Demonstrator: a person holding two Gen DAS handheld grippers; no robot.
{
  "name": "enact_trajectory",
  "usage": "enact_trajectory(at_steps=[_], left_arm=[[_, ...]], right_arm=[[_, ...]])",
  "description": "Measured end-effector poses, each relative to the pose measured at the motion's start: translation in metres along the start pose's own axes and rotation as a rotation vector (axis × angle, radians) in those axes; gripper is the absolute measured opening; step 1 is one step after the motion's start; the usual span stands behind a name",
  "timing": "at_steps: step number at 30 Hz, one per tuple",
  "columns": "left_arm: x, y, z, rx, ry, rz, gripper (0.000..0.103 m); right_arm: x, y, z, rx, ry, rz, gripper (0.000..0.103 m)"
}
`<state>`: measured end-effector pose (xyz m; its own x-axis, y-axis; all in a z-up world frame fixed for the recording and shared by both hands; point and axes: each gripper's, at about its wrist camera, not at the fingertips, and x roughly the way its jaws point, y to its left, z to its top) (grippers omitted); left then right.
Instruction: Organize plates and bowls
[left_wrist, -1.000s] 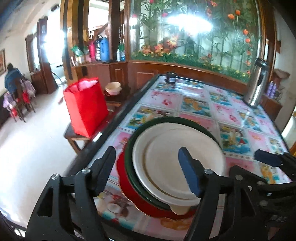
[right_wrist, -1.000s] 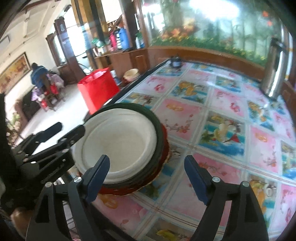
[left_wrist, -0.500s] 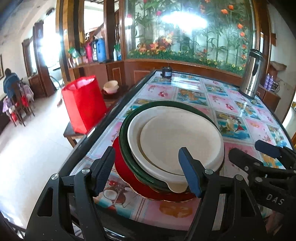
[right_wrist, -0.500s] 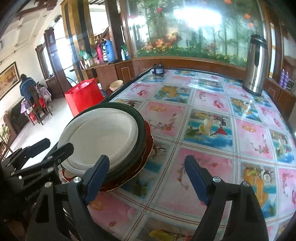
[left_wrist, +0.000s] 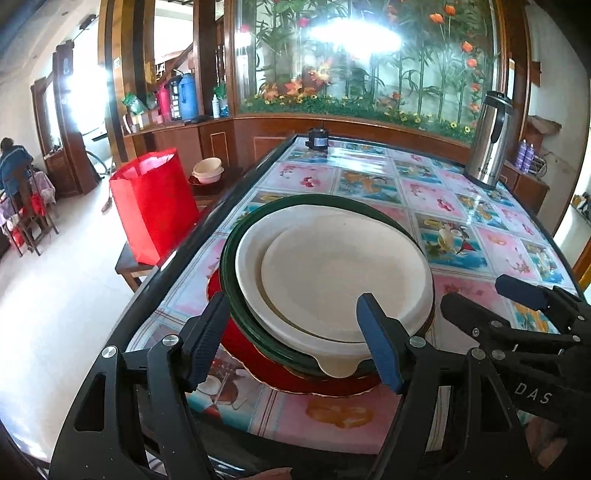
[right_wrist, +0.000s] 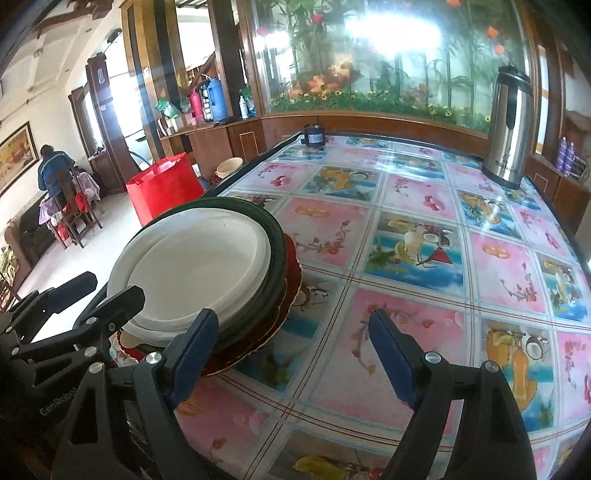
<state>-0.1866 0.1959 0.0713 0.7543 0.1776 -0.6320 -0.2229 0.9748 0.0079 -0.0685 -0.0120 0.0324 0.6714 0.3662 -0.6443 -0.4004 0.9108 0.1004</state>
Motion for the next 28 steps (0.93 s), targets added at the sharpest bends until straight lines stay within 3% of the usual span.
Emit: enact_trajectory(at_steps=[28], left_arm=[[-0.0054, 0.0016, -0.0014, 0.002, -0.019, 0.016, 0.072]], right_arm=[[0.0048, 0.0039, -0.0041, -0.021, 0.032, 0.013, 0.084]])
